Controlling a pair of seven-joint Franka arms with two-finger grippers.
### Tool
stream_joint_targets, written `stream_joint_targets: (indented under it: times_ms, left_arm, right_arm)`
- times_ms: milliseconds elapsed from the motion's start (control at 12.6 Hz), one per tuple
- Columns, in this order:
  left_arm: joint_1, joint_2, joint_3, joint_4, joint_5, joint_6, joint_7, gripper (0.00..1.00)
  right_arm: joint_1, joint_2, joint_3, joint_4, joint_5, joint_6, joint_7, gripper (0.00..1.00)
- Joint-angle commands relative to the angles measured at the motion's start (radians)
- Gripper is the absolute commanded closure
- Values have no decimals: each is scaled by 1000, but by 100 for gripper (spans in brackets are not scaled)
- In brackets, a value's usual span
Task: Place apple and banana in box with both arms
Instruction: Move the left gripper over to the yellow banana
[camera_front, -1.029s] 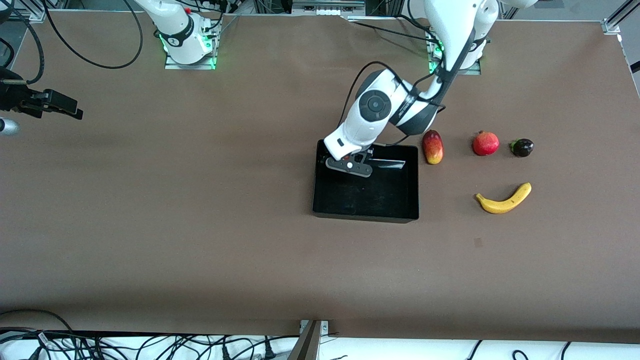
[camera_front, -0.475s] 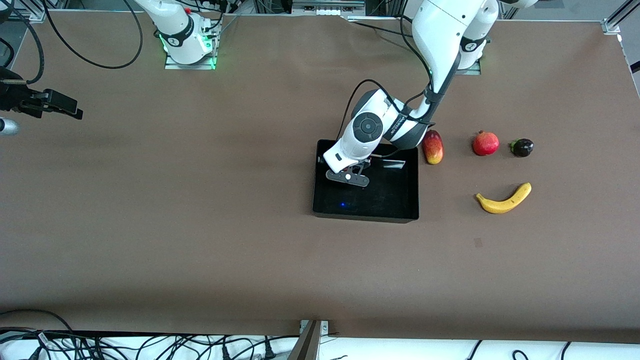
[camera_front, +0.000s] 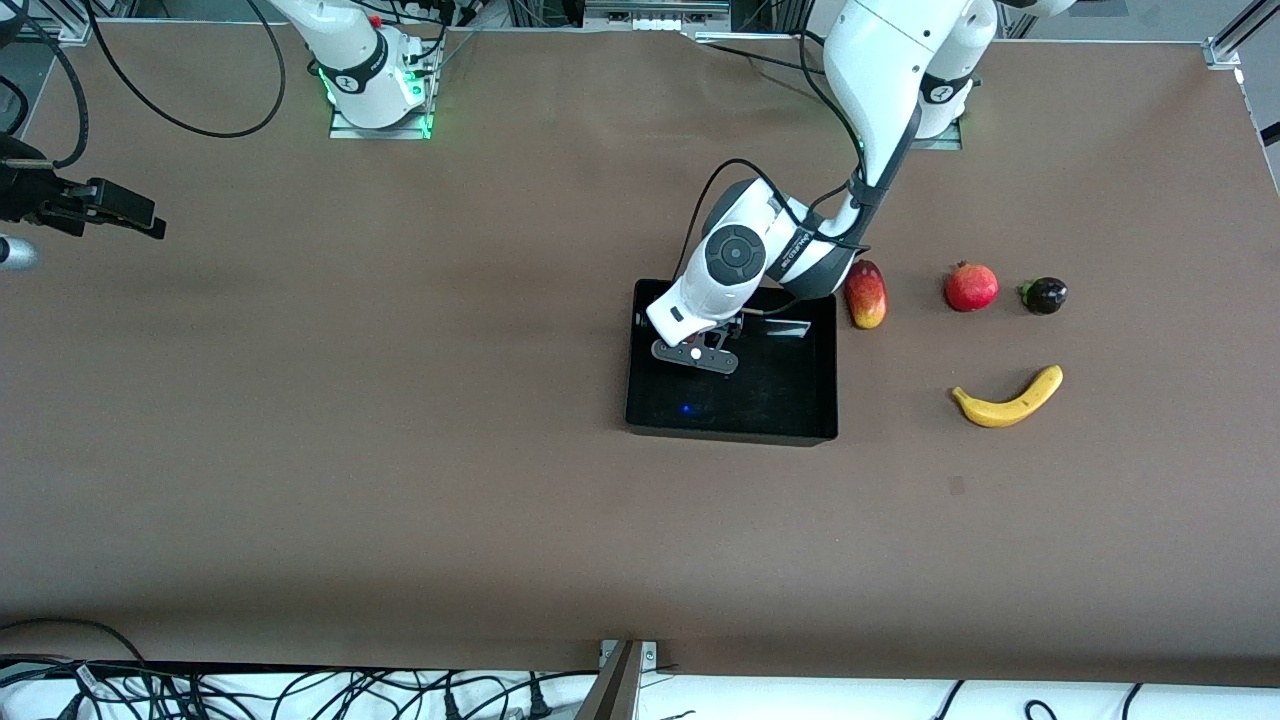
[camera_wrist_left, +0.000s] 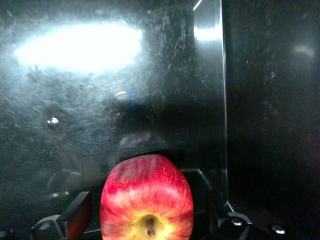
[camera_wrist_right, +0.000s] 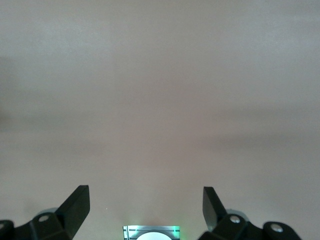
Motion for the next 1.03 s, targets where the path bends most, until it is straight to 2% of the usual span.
stream_joint_targets:
  times_ms: [0,238,396,475,633,792,950]
  left_arm:
    - [73,-115,6,-16,-15,-122,11,0]
    - [247,-240,6,-26,-15,-312,170,0]
    - [373,-289,7,-78,-6,-336,396,0]
    - [433,-297,10,-104,0,-333,524,0]
    - [531,-286,15,-118,98,-307,691,0]
    - [571,-271,27,-155,196,-235,779,0]
    - [625,-228,36,-172,247,-132,993,0]
  right_arm:
    - [-9,3,11,21,7,-21,2,0]
    - [-9,3,14,21,7,-22,5,0]
    - [-9,3,14,21,8,-22,-1,0]
    - [-9,3,12,21,8,-22,1,0]
    - [-9,3,12,21,7,-21,2,0]
    - [-9,3,12,21,7,-21,1,0]
    - [-9,3,14,21,7,-22,2,0]
